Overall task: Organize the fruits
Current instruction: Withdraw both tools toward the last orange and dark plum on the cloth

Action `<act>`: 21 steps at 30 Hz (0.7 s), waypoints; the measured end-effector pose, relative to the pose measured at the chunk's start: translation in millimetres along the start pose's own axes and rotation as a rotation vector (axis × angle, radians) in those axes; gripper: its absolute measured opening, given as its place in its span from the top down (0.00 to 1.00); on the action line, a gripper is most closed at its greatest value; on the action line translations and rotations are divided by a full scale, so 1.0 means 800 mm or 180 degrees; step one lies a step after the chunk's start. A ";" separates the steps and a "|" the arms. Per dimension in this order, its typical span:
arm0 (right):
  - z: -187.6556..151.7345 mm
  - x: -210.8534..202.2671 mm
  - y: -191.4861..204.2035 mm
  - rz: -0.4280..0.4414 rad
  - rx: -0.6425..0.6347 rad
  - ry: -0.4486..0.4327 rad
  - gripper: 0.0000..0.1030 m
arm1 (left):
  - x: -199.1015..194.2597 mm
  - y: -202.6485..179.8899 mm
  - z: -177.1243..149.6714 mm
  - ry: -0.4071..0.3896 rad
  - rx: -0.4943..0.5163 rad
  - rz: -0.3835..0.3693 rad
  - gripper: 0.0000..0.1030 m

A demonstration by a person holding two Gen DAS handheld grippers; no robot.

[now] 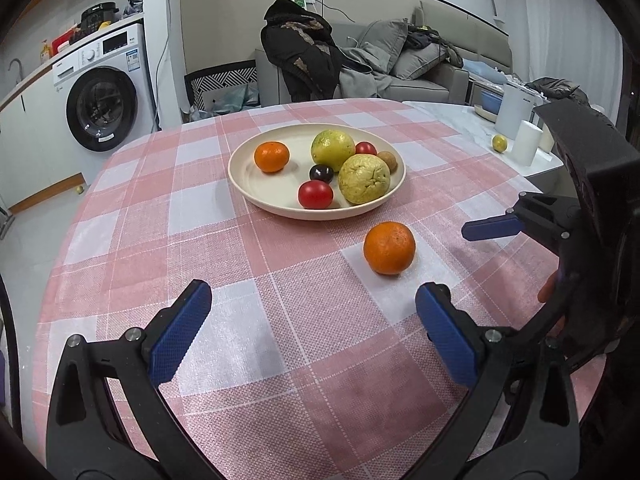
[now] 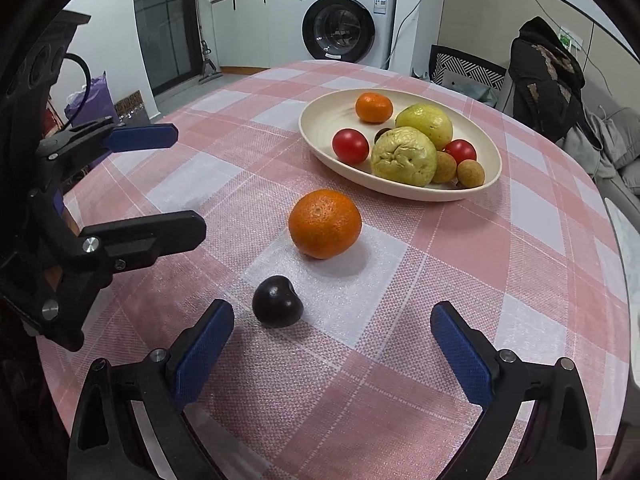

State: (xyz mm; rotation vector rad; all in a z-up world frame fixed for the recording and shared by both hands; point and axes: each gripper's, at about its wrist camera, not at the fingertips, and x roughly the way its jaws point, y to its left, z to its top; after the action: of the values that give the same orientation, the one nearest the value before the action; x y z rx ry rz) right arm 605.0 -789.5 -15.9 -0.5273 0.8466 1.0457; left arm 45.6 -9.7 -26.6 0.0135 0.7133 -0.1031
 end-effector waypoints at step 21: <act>-0.001 0.003 0.006 0.0148 -0.0113 -0.0012 0.39 | 0.010 -0.002 -0.002 0.0078 0.0025 -0.0011 0.01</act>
State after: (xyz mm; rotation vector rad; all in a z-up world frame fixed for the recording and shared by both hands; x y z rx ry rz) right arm 600.9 -786.4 -18.1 -0.5375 0.8415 1.1057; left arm 50.6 -11.7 -33.3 0.0212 0.7374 -0.1092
